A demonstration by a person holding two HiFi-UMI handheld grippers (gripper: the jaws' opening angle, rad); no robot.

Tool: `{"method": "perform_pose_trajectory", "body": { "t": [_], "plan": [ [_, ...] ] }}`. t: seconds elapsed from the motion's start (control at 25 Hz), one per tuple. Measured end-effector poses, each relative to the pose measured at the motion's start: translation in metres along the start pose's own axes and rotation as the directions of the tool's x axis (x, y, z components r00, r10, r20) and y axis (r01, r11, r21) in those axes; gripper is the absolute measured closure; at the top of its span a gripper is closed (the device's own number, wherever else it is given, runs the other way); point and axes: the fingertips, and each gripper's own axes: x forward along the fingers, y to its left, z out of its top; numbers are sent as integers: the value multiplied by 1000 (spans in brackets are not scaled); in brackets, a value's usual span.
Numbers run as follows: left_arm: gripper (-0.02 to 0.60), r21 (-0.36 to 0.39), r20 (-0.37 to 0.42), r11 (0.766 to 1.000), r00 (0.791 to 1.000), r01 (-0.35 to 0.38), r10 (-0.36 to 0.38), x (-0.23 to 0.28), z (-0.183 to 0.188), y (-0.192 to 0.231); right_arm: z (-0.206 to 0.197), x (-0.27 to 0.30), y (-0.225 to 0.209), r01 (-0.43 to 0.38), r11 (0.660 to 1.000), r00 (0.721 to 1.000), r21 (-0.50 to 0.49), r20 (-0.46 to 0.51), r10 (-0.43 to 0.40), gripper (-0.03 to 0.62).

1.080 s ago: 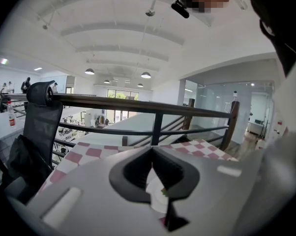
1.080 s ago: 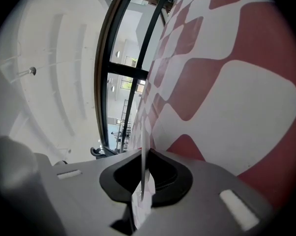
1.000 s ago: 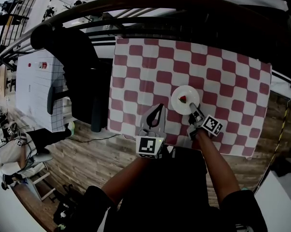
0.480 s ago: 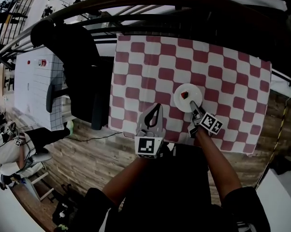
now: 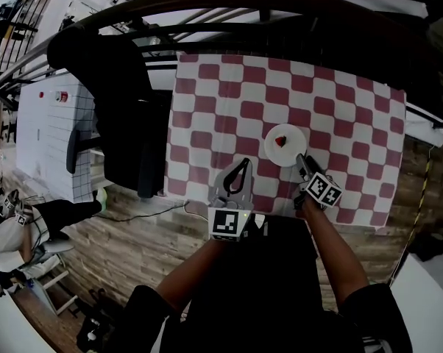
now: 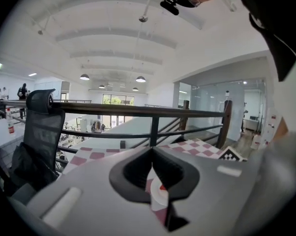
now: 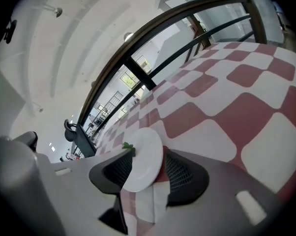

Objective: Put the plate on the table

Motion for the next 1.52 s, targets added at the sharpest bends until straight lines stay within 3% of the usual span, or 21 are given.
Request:
{"method": "perform_pose_trajectory", "body": {
  "t": [0.16, 0.36, 0.52, 0.8, 0.96, 1.08, 1.24, 1.52],
  "plan": [
    [572, 3, 6, 1000, 1000, 15, -15, -16, -2, 2, 6, -23, 30, -86, 988, 996, -130, 16, 89, 444],
    [572, 4, 30, 999, 998, 50, -50, -46, -4, 8, 12, -66, 85, -174, 953, 976, -248, 89, 201, 595],
    [572, -9, 32, 997, 996, 79, -78, -70, -6, 8, 9, -102, 137, -226, 933, 953, -281, 135, 271, 595],
    [572, -48, 88, 992, 990, 114, -110, -102, 5, 4, 0, -157, 210, -202, 912, 923, -357, 243, 300, 595],
    [572, -18, 148, 994, 984, 106, -103, -126, 21, 4, -8, -181, 242, -164, 880, 909, -446, 279, 310, 595],
    [572, -53, 157, 987, 977, 153, -143, -140, 28, -8, -10, -201, 255, -111, 853, 898, -510, 316, 306, 595],
    [572, -35, 142, 979, 971, 198, -192, -150, 27, -24, -16, -227, 268, -51, 823, 894, -565, 341, 290, 595],
    [572, -47, 192, 981, 966, 188, -176, -188, 40, -57, -39, -275, 280, -37, 803, 898, -595, 332, 288, 595]
  ]
}}
